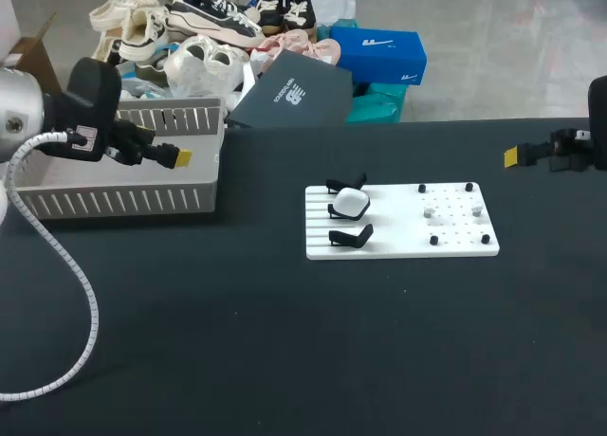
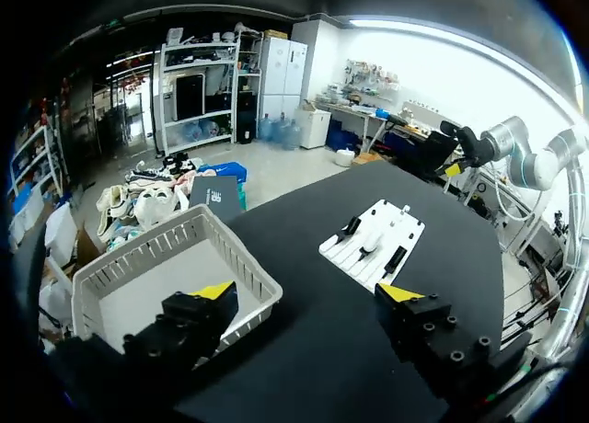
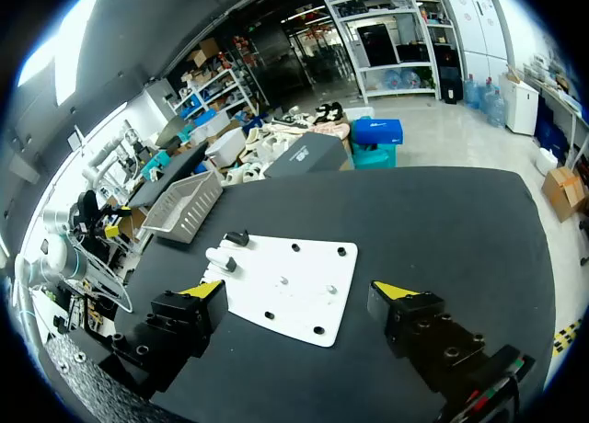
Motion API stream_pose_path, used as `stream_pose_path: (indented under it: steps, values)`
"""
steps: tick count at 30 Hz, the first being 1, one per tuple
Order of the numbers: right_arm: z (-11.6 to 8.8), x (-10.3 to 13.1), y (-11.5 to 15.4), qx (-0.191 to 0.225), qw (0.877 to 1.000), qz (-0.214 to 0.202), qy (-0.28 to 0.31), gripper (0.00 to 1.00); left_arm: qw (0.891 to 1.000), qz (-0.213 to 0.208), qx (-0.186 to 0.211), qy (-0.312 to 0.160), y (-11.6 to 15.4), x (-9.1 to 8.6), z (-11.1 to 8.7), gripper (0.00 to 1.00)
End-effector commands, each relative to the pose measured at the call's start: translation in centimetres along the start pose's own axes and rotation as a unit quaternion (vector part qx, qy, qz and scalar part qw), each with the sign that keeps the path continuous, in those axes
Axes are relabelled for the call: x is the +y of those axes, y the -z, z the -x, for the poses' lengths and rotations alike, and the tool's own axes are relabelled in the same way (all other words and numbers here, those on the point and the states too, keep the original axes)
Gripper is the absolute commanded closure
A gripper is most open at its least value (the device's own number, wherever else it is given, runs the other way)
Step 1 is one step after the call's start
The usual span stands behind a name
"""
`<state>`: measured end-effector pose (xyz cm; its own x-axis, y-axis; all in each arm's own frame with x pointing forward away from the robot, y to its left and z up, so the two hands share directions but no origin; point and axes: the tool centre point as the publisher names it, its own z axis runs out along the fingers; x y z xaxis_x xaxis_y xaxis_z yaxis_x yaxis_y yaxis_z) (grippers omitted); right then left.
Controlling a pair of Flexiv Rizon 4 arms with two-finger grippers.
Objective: Pick up each earbud case from the left stands, insert the matching earbuds, close the lid, and place the case in the box.
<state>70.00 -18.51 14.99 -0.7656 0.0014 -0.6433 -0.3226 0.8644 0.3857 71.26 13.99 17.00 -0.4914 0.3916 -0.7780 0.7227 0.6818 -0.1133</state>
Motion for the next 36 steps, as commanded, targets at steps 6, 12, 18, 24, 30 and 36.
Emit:
stream_pose_path:
  steps: [6, 12, 18, 24, 30, 36]
  values:
    - [0.0, -0.1, 0.0, 0.001, 1.000, 0.001, 0.000, 0.00, 0.987, -0.103, -0.013, -0.119, -3.1, -1.1, 0.1, 0.00]
    - [0.0, -0.1, 0.0, 0.001, 1.000, 0.001, 0.000, 0.00, 0.975, -0.112, -0.007, -0.191, -5.4, -2.4, -0.3, 0.00]
    - [0.0, -0.1, 0.0, 0.001, 1.000, 0.001, 0.000, 0.00, 0.964, -0.124, -0.012, -0.237, -7.7, -3.5, -0.6, 0.00]
    - [0.0, -0.1, 0.0, 0.001, 1.000, 0.001, 0.000, 0.00, 0.955, -0.161, -0.011, -0.249, -9.8, -4.1, -0.8, 0.00]
    - [0.0, -0.1, 0.0, 0.001, 1.000, 0.001, 0.000, 0.00, 0.947, -0.189, -0.002, -0.260, -11.9, -4.5, -0.2, 0.00]
    - [0.0, -0.1, 0.0, 0.001, 1.000, 0.001, 0.000, 0.00, 0.943, -0.202, 0.008, -0.263, -13.8, -5.1, 0.2, 0.00]
